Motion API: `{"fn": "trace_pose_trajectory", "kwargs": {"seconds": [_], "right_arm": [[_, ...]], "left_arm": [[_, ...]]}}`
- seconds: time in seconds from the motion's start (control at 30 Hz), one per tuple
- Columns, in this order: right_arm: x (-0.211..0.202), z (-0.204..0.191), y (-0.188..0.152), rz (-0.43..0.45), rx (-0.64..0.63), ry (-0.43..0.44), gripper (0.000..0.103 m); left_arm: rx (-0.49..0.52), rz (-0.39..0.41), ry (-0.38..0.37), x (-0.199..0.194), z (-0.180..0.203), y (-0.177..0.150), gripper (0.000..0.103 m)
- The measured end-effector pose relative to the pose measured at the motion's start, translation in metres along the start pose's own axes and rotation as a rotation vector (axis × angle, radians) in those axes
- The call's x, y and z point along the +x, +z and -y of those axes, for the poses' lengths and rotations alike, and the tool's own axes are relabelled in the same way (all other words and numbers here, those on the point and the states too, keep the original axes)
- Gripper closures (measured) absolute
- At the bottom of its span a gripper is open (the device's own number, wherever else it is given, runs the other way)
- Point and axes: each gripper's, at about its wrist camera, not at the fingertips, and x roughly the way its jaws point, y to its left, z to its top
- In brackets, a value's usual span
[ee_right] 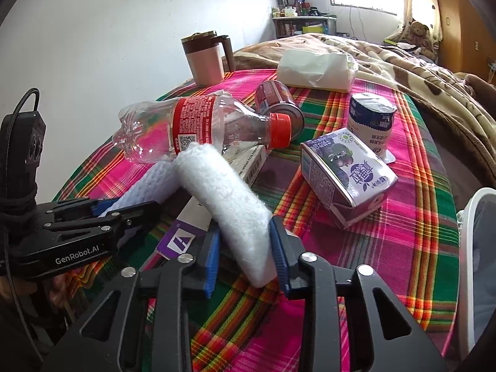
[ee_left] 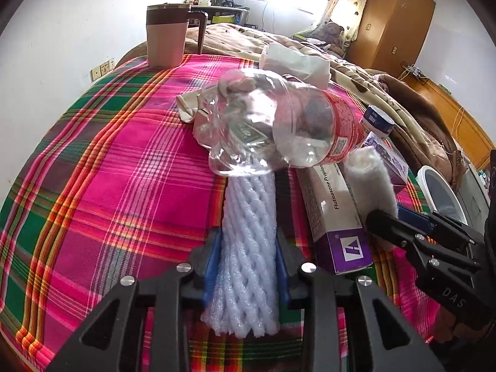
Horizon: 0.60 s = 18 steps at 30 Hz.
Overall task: Collect trash
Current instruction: 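Grasp another white foam net with the left tool while the right tool grasps the fuzzy white roll, then lift the foam net and fuzzy roll and carry both toward the white bin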
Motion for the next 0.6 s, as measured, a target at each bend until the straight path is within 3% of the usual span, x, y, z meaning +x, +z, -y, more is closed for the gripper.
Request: {"fn": "trace_pose_trajectory", "kwargs": {"seconds": [0.6], "right_arm": [[-0.023, 0.011, -0.008, 0.067, 0.094, -0.025, 0.081]], "left_arm": [[0.022, 0.054, -0.067, -0.036, 0.009, -0.014, 0.072]]}}
